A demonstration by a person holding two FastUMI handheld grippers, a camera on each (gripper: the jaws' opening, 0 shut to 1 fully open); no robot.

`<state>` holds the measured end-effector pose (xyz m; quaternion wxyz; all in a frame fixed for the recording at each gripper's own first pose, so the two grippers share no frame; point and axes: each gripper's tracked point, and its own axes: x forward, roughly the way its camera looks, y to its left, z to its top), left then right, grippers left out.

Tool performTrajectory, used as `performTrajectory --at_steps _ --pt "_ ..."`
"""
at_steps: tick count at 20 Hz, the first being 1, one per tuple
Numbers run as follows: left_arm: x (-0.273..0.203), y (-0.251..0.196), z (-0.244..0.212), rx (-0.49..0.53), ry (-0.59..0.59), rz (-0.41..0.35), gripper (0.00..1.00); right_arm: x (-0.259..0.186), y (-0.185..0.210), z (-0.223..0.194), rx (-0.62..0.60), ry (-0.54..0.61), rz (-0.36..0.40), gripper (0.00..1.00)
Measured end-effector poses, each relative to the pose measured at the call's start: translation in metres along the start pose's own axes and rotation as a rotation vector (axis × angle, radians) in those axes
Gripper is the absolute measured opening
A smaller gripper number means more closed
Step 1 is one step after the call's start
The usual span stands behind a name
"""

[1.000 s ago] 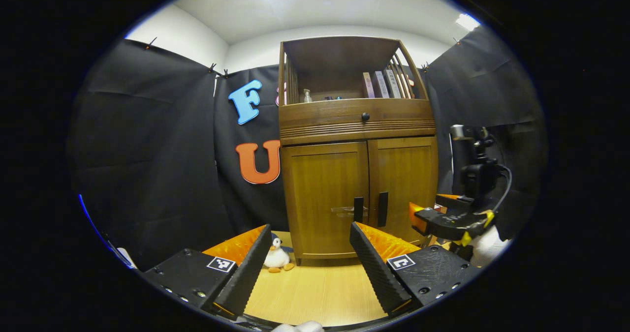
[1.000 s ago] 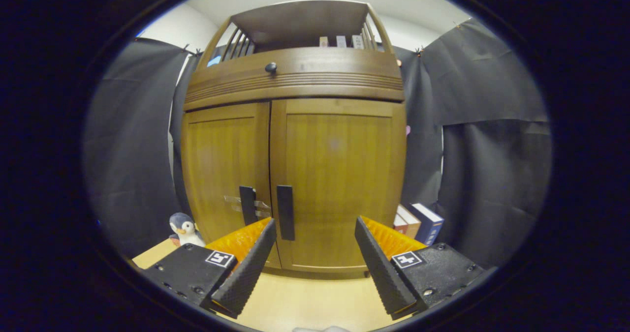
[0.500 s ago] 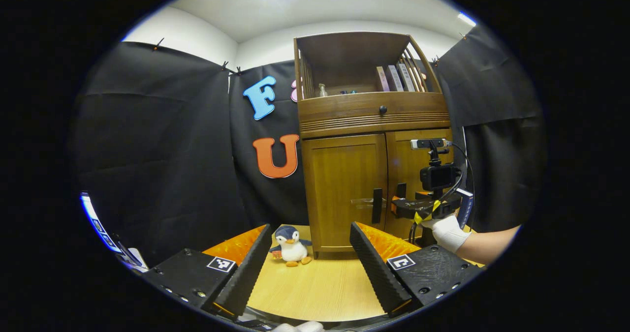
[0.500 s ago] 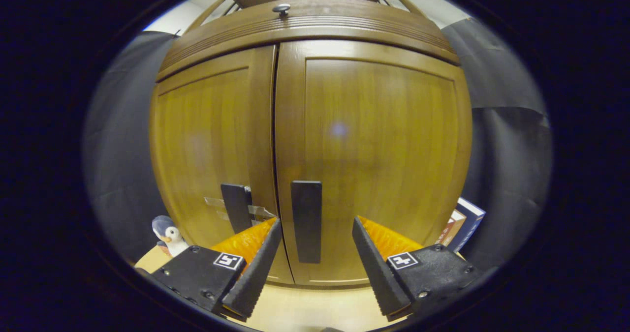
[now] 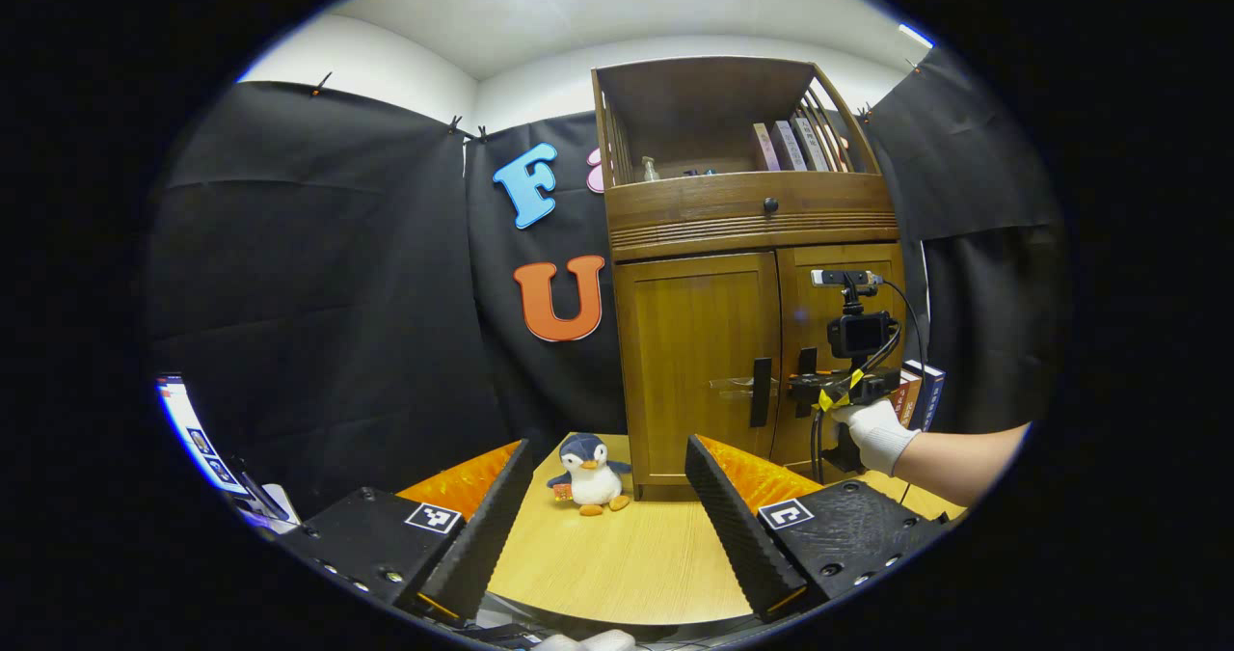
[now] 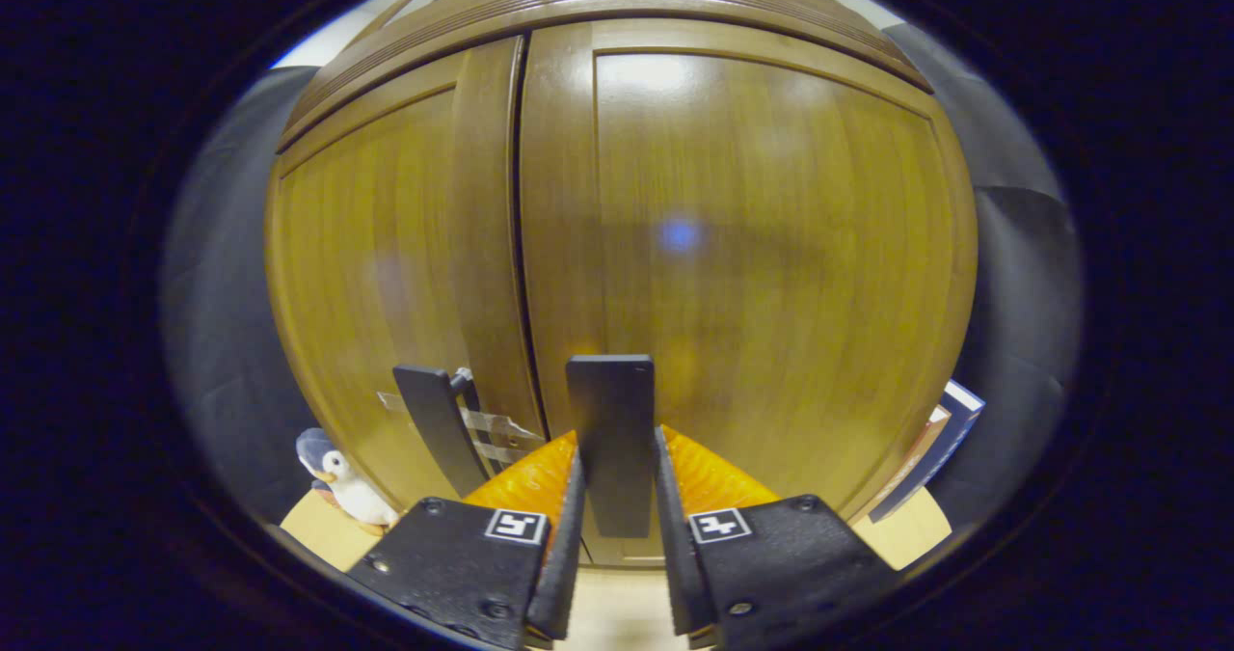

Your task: Open the right door of the double-door shoe cabinet with the right hand, and open the left door with the left hand.

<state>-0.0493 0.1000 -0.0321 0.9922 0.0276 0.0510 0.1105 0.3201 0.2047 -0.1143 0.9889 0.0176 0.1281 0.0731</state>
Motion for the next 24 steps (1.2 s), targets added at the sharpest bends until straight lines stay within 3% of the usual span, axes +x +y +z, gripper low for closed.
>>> performTrajectory --at_steps 7,10,11,24 --pt "-0.008 -0.004 -0.012 -0.031 0.005 -0.023 0.96 -0.006 0.002 -0.004 0.014 0.024 0.064 0.29" --pt "-0.010 -0.013 -0.011 -0.051 -0.001 -0.052 1.00 -0.024 -0.003 -0.009 -0.028 0.028 0.086 0.29" --pt "-0.011 -0.014 -0.012 -0.056 -0.003 -0.059 0.96 -0.031 -0.002 -0.011 -0.025 0.029 0.094 0.29" --pt "-0.012 -0.038 -0.013 -0.073 -0.009 -0.143 0.96 -0.105 -0.028 -0.030 -0.052 0.035 0.168 0.29"
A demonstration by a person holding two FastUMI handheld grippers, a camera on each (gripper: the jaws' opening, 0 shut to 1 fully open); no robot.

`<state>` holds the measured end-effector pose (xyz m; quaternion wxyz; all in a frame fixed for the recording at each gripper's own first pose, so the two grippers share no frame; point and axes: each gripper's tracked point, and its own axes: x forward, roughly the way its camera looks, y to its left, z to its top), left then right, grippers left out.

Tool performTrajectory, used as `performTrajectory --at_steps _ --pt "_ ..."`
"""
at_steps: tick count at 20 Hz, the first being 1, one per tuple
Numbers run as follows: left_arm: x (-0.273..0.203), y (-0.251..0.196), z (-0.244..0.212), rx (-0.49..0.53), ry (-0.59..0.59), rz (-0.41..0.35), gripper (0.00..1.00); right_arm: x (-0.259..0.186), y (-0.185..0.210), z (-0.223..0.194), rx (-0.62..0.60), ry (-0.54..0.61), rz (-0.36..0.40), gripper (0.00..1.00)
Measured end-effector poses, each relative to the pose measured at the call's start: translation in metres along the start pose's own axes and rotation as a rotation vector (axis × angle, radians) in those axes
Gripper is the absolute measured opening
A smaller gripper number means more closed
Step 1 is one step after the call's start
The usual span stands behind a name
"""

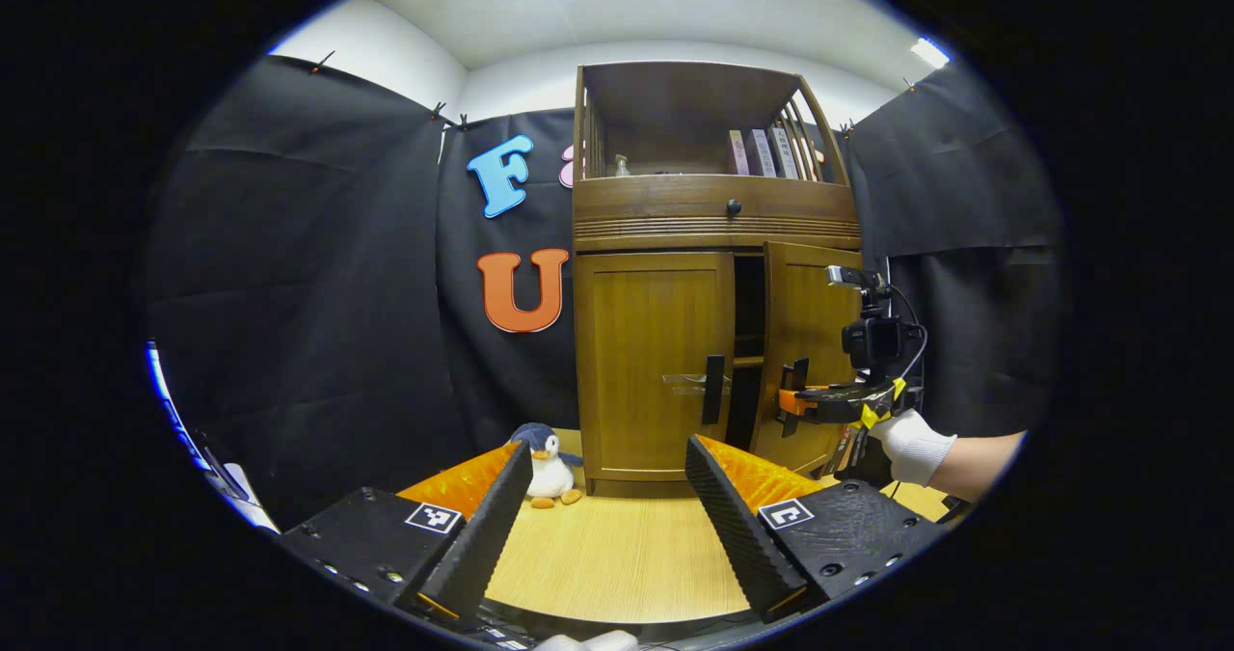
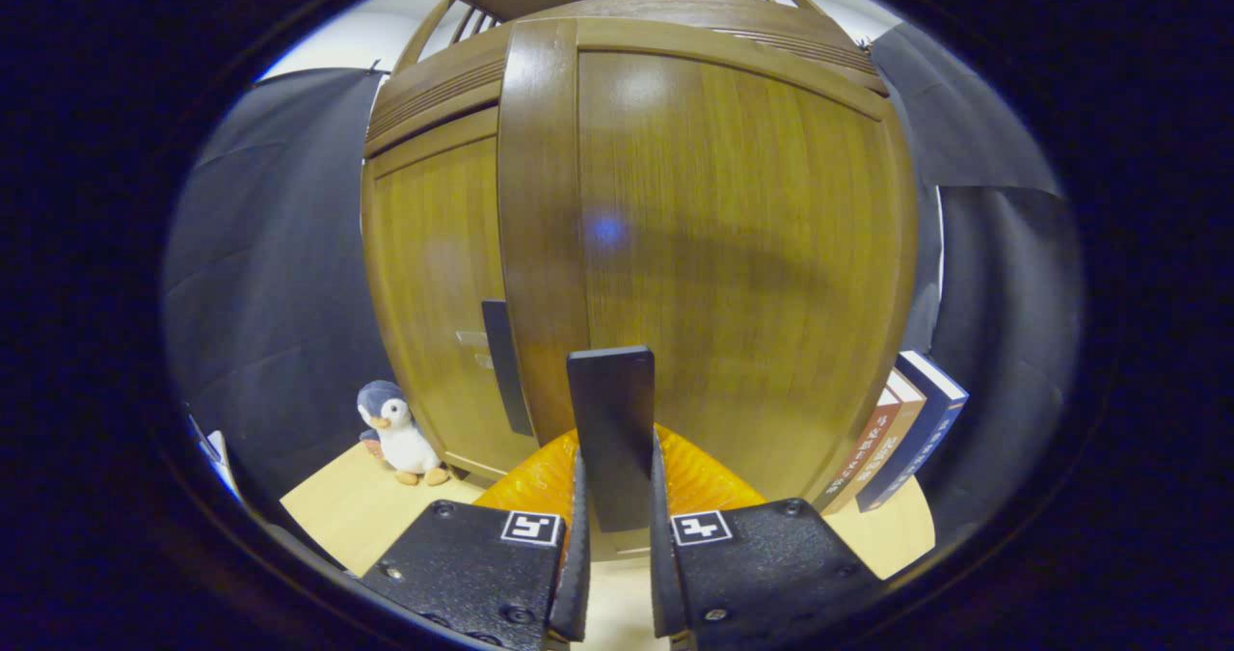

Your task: Open the right door of the double-door shoe cabinet with the right hand, and open the left door with the left hand.

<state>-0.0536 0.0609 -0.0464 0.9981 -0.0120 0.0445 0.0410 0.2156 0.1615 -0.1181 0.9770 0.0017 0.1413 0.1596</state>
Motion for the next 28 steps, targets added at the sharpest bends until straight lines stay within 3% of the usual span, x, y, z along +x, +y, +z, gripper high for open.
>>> performTrajectory --at_steps 13,28 --pt "0.015 -0.024 0.004 0.010 -0.017 -0.072 0.96 -0.064 -0.031 -0.019 0.032 0.015 -0.003 0.26" --pt "0.027 -0.073 0.000 0.024 -0.018 -0.181 0.96 -0.132 -0.109 -0.034 0.099 0.009 -0.117 0.15"
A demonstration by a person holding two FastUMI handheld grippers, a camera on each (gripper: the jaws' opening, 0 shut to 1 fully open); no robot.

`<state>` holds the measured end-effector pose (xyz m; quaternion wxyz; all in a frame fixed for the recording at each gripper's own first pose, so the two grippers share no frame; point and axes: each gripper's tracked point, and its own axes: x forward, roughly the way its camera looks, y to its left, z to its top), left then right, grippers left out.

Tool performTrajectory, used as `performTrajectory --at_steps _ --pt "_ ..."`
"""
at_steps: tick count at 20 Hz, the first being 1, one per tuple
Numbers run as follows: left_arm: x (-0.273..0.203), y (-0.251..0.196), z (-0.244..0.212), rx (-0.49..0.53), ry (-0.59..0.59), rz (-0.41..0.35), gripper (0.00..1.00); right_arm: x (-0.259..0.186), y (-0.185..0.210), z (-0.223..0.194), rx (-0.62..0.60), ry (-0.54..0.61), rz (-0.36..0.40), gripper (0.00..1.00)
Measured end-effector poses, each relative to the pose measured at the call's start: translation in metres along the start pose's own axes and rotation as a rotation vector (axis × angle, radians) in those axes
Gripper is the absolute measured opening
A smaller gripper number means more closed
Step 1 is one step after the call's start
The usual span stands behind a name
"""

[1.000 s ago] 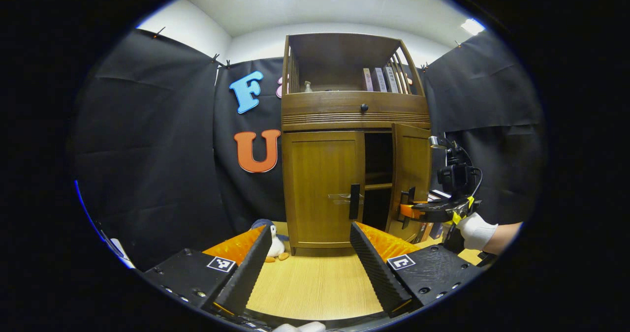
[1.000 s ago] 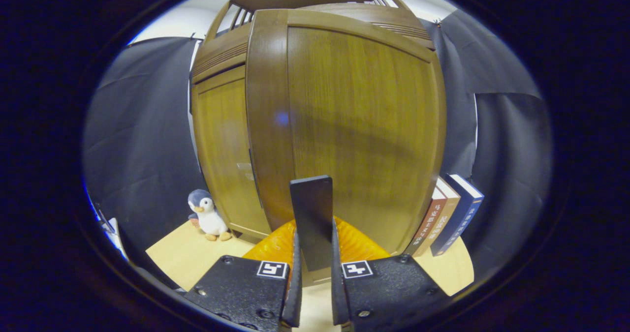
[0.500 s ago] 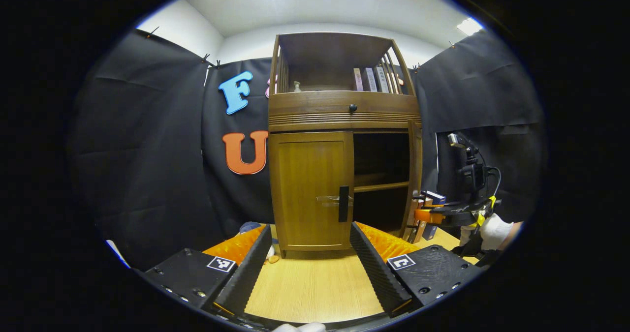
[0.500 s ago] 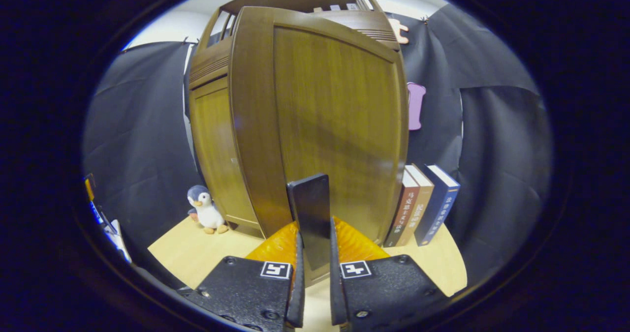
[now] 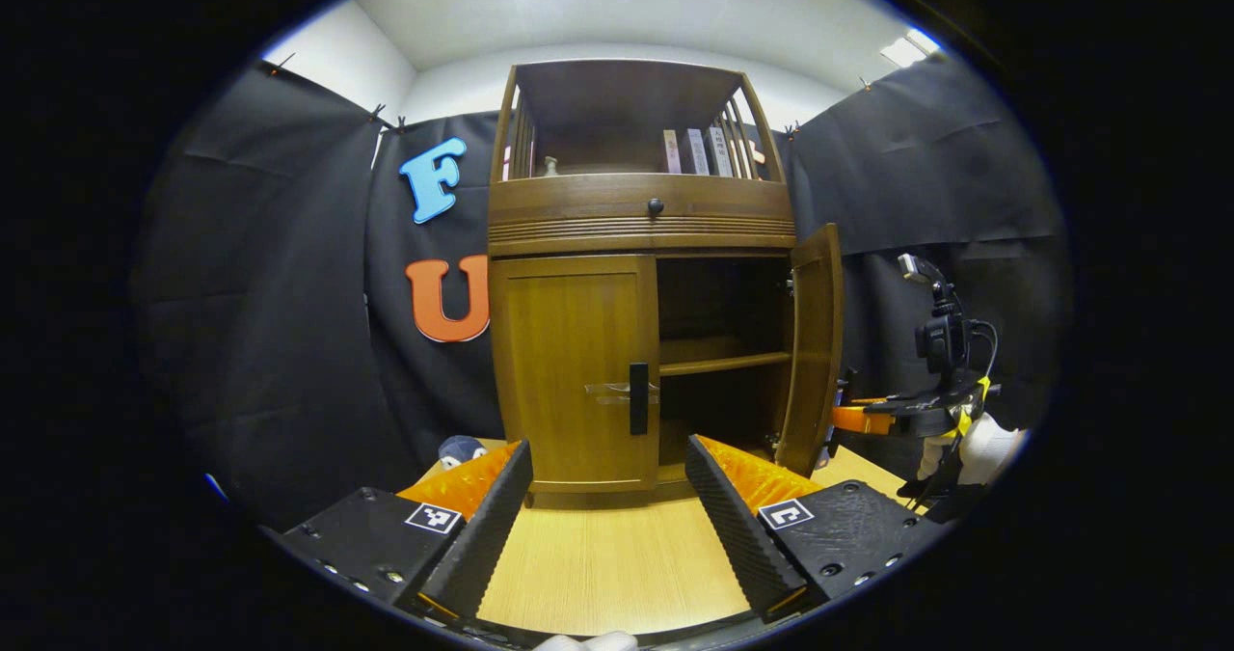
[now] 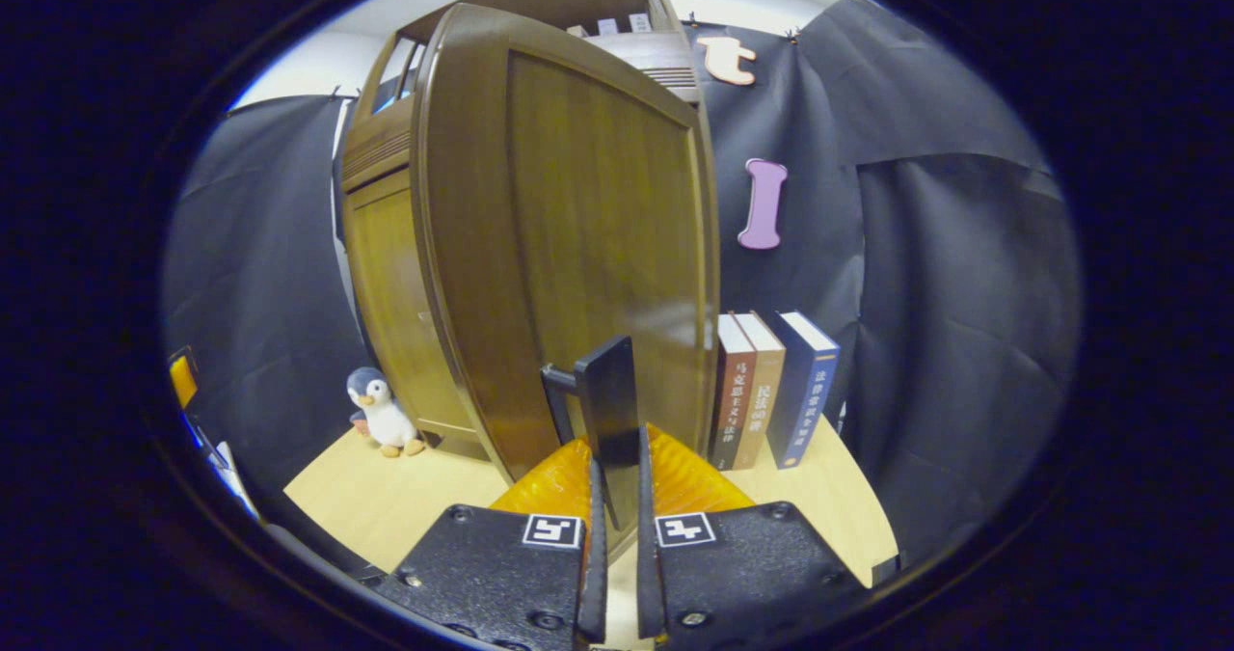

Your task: Open the right door of the double-door shoe cabinet with the right hand, and open the left door with the left hand.

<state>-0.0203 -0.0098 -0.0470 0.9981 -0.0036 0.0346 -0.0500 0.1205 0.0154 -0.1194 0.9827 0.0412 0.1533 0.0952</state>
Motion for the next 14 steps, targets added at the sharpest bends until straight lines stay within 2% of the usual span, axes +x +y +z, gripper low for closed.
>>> performTrajectory --at_steps 7,11,14 --pt "0.011 -0.025 0.001 0.009 0.002 -0.045 0.96 -0.016 -0.048 0.003 0.017 -0.002 -0.057 0.05" --pt "0.019 -0.045 0.000 0.015 0.005 -0.073 0.96 -0.018 -0.074 0.006 -0.005 0.004 -0.081 0.04" --pt "0.023 -0.061 0.002 0.020 0.008 -0.080 0.96 -0.019 -0.094 0.011 0.024 0.009 -0.080 0.04"
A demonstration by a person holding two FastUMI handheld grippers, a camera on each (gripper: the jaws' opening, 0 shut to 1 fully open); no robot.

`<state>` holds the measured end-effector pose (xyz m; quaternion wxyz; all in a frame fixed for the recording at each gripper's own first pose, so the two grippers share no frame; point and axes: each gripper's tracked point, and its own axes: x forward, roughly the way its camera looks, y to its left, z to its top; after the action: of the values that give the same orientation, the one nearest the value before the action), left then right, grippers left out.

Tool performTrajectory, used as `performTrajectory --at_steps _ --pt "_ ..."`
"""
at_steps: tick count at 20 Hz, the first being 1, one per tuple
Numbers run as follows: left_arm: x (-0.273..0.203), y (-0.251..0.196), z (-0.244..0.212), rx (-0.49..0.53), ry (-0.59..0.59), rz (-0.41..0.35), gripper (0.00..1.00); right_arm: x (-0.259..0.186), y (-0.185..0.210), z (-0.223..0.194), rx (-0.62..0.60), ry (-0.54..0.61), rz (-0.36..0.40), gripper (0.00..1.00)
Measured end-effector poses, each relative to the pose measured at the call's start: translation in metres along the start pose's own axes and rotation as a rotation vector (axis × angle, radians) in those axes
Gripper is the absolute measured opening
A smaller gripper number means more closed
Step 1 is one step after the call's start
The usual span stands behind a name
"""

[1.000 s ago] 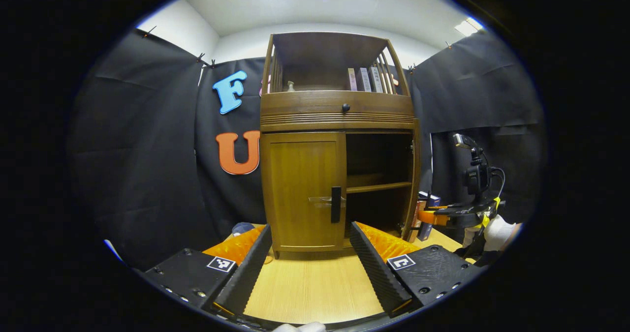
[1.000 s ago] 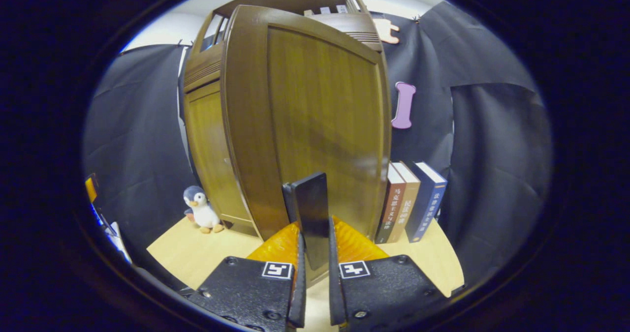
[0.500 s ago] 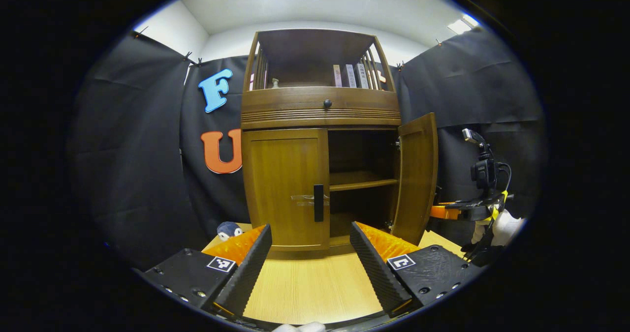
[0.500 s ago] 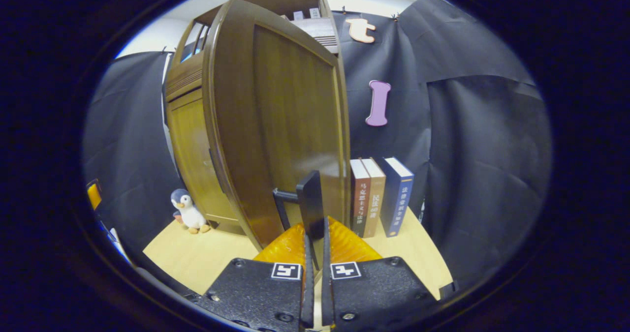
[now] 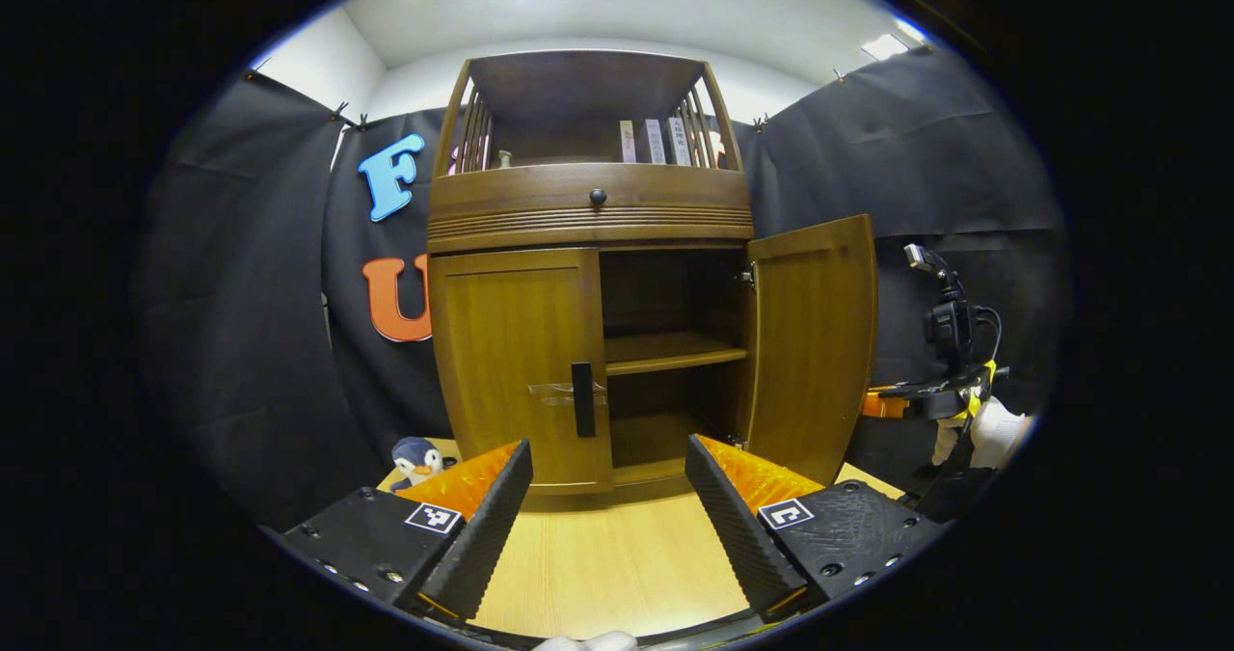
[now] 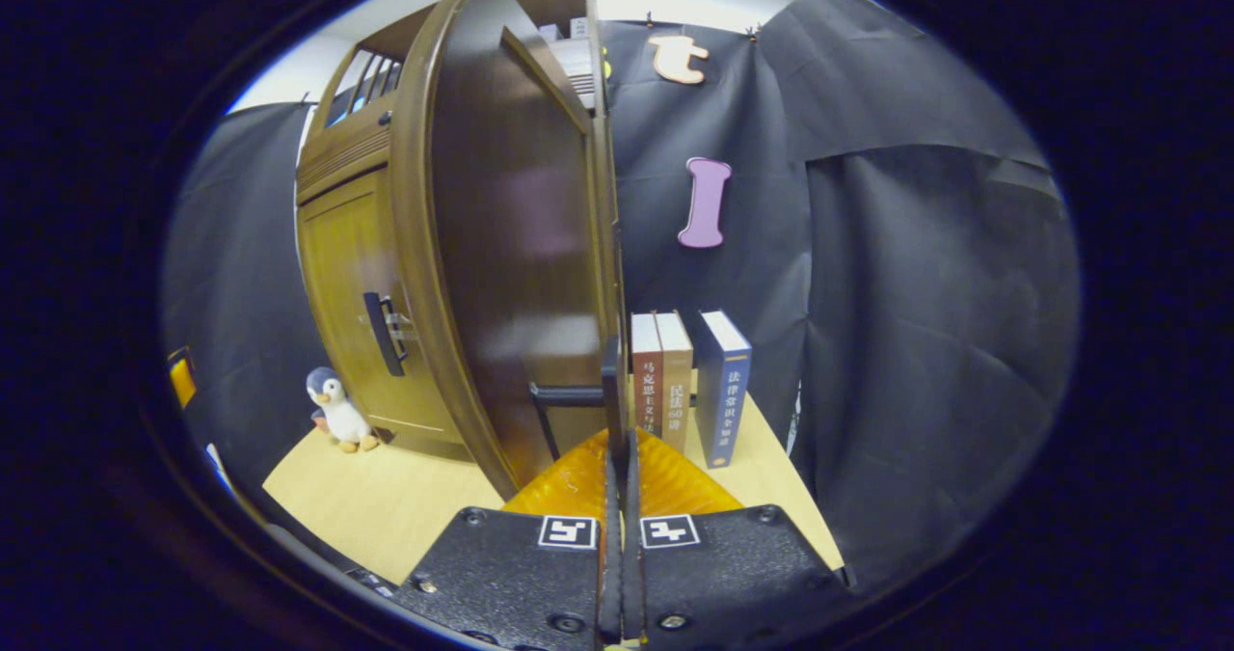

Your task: Open the right door of the double-door shoe cabinet with the right hand, and open the left door with the left hand.

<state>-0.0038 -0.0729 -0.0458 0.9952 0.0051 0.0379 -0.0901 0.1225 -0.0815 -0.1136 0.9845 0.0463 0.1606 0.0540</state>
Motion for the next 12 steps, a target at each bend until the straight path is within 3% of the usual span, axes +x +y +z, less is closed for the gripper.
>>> performTrajectory --at_steps 6,12 --pt "0.013 -0.023 0.005 0.017 0.009 0.020 0.96 0.004 -0.026 0.004 -0.026 0.021 0.086 0.04" --pt "0.037 -0.041 0.017 0.009 0.012 0.092 0.96 0.010 -0.039 0.008 -0.052 0.037 0.201 0.04"
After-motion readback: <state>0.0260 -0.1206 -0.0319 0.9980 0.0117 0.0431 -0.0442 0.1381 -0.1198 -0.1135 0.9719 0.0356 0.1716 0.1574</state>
